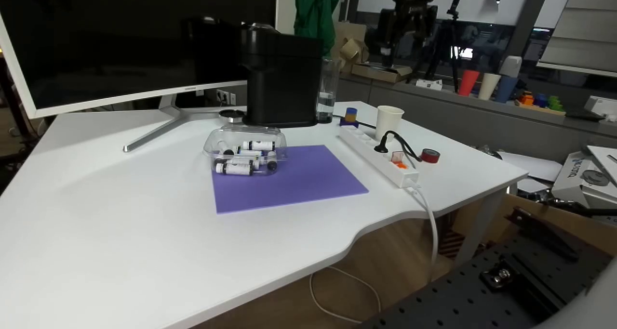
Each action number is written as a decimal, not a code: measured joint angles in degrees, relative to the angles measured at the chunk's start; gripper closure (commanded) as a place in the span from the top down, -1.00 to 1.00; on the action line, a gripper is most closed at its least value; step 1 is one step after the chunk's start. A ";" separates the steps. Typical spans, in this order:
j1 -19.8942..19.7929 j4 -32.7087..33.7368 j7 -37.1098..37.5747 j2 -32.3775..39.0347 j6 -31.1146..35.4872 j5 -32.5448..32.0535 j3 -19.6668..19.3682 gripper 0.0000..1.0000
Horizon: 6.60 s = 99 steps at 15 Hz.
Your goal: Turn on the white extension cable
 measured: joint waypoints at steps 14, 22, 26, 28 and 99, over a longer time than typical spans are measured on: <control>-2.79 -0.57 0.00 13.72 8.71 1.90 -0.67 0.37; -2.85 -4.45 -0.05 15.67 12.39 1.70 -0.69 -0.76; -3.22 -5.82 -0.05 17.07 15.12 0.93 -1.13 -1.00; -3.79 -5.89 -0.13 18.46 17.25 0.97 -1.21 -1.00; -25.83 27.47 -24.54 43.15 -15.64 30.47 8.01 -1.00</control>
